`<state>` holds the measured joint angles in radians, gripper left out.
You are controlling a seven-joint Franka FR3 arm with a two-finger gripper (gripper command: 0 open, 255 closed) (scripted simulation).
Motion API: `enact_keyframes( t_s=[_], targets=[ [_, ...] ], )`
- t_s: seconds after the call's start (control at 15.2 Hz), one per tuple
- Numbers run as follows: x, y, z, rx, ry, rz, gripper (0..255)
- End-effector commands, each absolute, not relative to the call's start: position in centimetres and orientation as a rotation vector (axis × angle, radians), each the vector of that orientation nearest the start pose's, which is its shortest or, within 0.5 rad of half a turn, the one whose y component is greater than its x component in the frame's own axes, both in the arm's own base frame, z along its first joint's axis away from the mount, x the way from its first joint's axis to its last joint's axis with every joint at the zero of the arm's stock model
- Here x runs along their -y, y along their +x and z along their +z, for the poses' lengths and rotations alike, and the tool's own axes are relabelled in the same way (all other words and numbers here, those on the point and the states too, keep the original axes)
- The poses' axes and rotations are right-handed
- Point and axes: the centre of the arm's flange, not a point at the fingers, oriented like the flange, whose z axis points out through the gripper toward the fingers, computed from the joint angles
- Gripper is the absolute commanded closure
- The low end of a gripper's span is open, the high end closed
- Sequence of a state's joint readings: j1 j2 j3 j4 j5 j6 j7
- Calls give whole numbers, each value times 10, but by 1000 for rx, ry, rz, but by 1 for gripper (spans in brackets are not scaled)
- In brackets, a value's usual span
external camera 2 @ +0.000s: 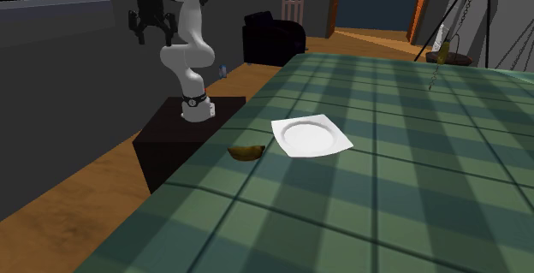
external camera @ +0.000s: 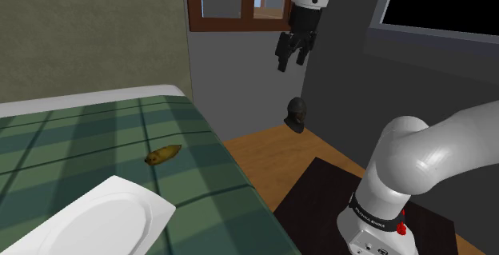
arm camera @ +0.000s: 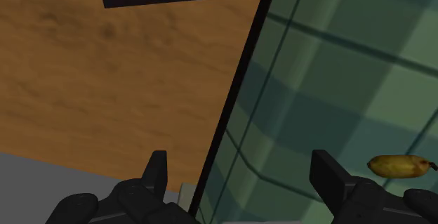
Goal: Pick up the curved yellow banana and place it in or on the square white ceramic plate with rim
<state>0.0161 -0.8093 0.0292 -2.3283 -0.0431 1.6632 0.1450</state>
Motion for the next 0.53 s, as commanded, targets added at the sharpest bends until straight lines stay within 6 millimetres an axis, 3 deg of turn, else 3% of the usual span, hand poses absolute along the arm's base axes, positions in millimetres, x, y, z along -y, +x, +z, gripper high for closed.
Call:
enact_keyframes(
  t_s=[0.0,0.46],
  targets=[
    [-13,310,620,-169,-3179,-238,0],
    [-89,342,575,-531,-3134,-127,0]
  ],
)
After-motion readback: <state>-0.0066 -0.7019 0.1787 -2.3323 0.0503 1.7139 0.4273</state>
